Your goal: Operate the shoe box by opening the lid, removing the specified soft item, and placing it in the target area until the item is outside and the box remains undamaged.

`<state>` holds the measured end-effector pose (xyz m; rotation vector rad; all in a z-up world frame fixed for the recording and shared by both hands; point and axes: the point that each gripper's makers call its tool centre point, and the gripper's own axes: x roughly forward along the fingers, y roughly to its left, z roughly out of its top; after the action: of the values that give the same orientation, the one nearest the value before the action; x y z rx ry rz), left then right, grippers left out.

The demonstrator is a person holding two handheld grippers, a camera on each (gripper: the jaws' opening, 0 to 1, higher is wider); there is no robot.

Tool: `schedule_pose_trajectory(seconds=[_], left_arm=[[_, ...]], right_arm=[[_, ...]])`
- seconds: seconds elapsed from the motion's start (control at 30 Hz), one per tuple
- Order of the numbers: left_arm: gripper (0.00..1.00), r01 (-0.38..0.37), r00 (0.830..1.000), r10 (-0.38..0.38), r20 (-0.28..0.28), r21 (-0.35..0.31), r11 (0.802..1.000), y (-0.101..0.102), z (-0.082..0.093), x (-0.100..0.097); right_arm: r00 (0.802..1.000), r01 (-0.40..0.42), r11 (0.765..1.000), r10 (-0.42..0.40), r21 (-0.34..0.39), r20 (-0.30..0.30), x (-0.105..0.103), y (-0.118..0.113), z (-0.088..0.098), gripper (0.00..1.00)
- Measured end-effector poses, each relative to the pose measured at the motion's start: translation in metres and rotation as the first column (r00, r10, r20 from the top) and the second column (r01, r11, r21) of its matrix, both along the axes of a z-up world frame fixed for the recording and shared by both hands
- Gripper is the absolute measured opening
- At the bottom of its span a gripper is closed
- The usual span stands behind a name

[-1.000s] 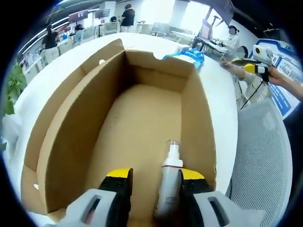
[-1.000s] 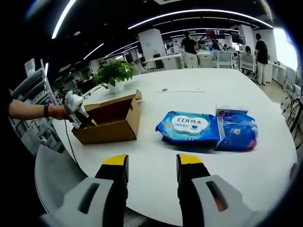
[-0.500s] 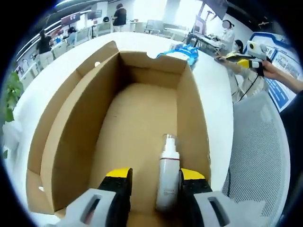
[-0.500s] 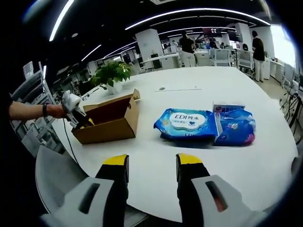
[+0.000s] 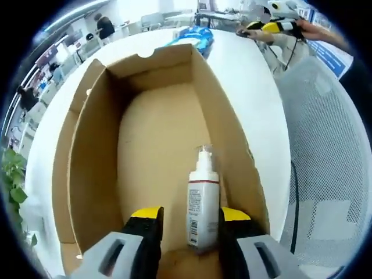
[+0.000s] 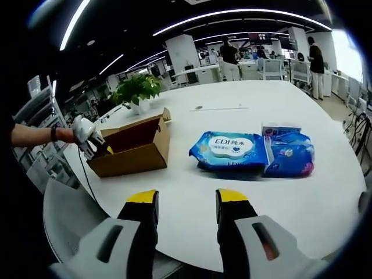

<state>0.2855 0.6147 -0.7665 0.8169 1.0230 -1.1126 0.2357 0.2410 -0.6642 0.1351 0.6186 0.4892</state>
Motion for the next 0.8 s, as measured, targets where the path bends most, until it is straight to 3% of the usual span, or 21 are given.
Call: schedule_pose_trajectory(seconds=[0.17, 0.37, 0.6, 0.8], left_arm=[[0.38, -0.01, 1.0, 0.01, 0.002, -0.025, 1.0, -0.002, 0.0, 0.004], [0.34, 0.026, 0.999, -0.026, 0.02, -0.004, 1.0, -0.008, -0.007, 0.007], [0.21, 0.059, 0.997, -0.059, -0.04, -0.008, 0.998, -0.02, -0.018, -0.005], [0.2, -0.038, 0.995, 0.032, -0.089, -0.06, 0.997, -0.022, -0.015, -0.003]], right_arm=[[1.0, 0.008, 1.0, -0.008, 0.001, -0.006, -0.002, -0.002, -0.002, 0.36], [1.0, 0.007, 1.0, -0.007, 0.009, -0.019, -0.002, 0.001, -0.006, 0.35], [1.0, -0.008, 1.0, 0.008, 0.014, -0.021, 0.002, 0.01, -0.005, 0.34], [0.999, -0.033, 0.999, 0.033, 0.009, -0.023, 0.002, 0.015, -0.005, 0.33]])
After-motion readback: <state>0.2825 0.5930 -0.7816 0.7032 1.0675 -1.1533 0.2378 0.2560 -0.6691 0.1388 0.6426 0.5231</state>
